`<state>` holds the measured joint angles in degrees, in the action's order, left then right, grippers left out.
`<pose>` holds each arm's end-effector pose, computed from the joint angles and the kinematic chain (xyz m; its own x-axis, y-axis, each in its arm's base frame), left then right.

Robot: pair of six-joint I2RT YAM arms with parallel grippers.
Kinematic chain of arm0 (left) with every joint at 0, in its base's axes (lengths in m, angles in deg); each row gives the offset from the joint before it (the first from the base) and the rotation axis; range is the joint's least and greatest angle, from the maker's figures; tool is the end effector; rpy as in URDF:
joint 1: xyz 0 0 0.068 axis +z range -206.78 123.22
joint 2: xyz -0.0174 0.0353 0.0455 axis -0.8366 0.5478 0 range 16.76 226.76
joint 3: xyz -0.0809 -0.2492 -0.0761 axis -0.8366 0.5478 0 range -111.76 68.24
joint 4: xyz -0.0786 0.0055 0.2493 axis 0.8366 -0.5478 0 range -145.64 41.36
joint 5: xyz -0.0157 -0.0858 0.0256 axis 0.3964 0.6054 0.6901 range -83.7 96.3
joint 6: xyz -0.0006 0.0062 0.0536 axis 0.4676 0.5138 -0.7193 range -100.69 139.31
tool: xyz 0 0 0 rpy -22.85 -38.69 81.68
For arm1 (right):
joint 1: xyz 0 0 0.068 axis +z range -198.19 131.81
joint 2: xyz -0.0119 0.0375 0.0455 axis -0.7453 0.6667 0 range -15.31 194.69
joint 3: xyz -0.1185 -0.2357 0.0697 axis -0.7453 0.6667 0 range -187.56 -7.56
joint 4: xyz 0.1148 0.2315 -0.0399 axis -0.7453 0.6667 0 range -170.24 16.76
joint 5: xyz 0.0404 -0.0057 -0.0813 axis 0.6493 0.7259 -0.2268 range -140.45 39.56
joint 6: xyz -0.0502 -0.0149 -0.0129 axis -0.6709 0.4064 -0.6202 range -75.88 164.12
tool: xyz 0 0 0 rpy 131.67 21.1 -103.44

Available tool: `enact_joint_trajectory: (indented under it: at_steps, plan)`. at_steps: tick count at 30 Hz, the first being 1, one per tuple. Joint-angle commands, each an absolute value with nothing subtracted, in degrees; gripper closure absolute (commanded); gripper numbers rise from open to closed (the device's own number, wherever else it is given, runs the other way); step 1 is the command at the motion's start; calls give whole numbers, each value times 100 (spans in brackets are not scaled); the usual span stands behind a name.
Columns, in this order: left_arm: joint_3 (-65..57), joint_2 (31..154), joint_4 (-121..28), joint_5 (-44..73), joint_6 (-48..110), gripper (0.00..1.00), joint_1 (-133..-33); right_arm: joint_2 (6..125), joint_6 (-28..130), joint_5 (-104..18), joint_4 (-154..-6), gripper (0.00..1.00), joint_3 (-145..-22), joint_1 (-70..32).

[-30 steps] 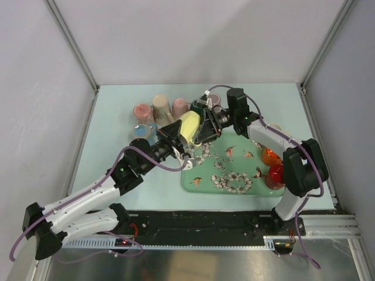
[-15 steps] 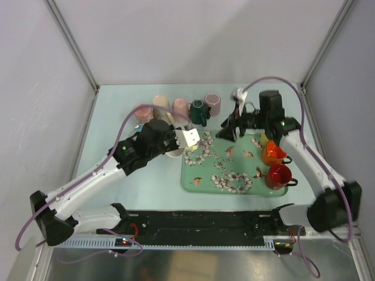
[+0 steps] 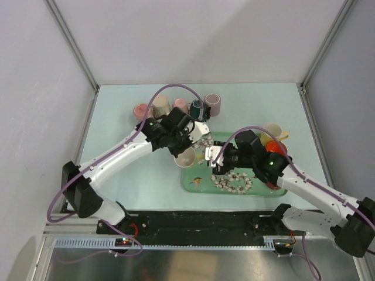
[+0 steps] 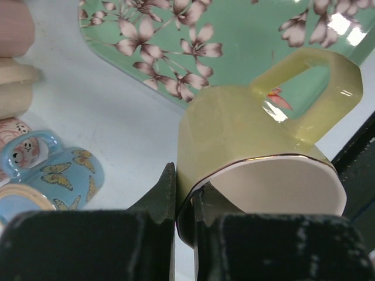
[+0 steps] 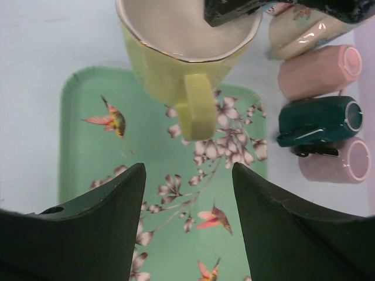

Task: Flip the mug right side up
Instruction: Turn over the cup at the center of the board, then place the cup on the tray.

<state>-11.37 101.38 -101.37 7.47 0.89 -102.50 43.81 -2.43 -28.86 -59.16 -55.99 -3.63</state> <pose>0.2111 -0.2175 0.3220 -0.3317 0.7924 -0.5119 0.8728 0.4637 0.1522 0.1530 0.1689 0.2973 0.3775 -0.5758 -0.7253 -0.8742 0.0366 -0.4841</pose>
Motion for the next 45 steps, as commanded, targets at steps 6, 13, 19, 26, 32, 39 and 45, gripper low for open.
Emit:
enact_joint_trajectory:
  at_steps: [6,13,19,26,32,39,45]
  plan:
    - [-1860,10315,-10128,1183,499,100,-10238,5079,-940,-3757,-7379,37,-5612,246]
    - [-2018,10379,-10125,1170,520,88,-10247,5420,-794,-3556,-7358,87,-5668,291]
    - [-1958,10248,-10121,756,445,35,-10230,5033,-372,-3212,-6943,100,-5314,-112]
    - [-2087,10038,-10127,256,461,5,-10078,4404,385,-3009,-6877,100,-4495,-1015]
    - [-2121,10092,-10128,205,445,3,-10023,4208,925,-2974,-7455,100,-4097,-2013]
    - [-2238,10198,-10121,261,432,3,-10028,4466,612,-2772,-7739,100,-4052,-2898]
    - [-2185,10179,-10128,432,508,3,-10022,4890,268,-2770,-8118,100,-4077,-3377]
